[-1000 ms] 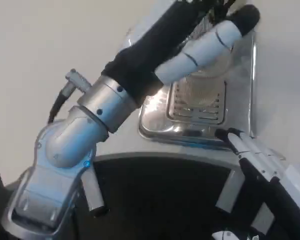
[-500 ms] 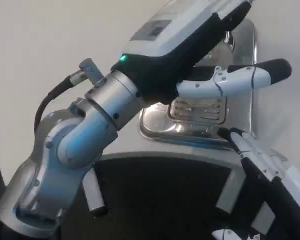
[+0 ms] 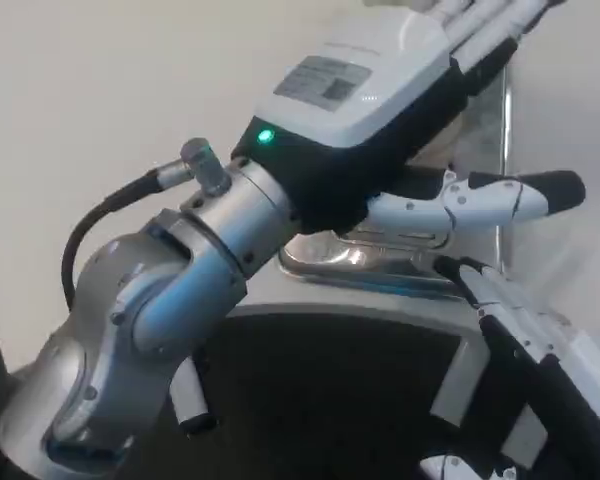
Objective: Grasp the cup under the faucet to collect the drink, then remove the cup.
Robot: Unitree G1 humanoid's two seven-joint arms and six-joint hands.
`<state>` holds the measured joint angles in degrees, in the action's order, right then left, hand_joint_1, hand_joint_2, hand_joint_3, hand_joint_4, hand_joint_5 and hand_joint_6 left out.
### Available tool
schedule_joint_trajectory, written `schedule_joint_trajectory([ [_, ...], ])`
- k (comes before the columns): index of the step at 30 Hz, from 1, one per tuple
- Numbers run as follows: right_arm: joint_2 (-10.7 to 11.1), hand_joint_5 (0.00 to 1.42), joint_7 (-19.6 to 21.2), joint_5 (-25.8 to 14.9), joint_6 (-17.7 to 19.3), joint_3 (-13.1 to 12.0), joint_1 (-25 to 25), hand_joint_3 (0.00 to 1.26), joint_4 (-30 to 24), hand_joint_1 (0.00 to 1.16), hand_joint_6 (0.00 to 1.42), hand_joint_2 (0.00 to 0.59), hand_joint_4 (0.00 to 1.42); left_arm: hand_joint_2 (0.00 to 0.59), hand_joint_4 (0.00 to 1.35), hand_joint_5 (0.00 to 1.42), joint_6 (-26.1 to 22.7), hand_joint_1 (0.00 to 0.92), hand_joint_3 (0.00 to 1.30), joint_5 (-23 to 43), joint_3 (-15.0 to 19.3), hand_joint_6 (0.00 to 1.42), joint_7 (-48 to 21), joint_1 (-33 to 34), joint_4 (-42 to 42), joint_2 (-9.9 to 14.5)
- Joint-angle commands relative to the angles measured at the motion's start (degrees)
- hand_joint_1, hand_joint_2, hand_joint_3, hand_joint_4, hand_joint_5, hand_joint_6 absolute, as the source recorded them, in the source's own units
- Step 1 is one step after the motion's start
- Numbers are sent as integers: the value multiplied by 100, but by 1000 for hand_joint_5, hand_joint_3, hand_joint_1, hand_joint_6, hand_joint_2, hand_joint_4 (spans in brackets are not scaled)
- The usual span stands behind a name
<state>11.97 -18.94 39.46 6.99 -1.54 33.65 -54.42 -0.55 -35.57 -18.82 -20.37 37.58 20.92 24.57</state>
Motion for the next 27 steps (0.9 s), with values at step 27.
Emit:
schedule_joint_trajectory([
  [27, -970, 3, 656, 358, -1625, 274, -1561, 3, 648, 265, 50, 265, 0, 208, 0, 0, 312, 0, 0, -424, 130, 0, -42, -409, -454, 43],
])
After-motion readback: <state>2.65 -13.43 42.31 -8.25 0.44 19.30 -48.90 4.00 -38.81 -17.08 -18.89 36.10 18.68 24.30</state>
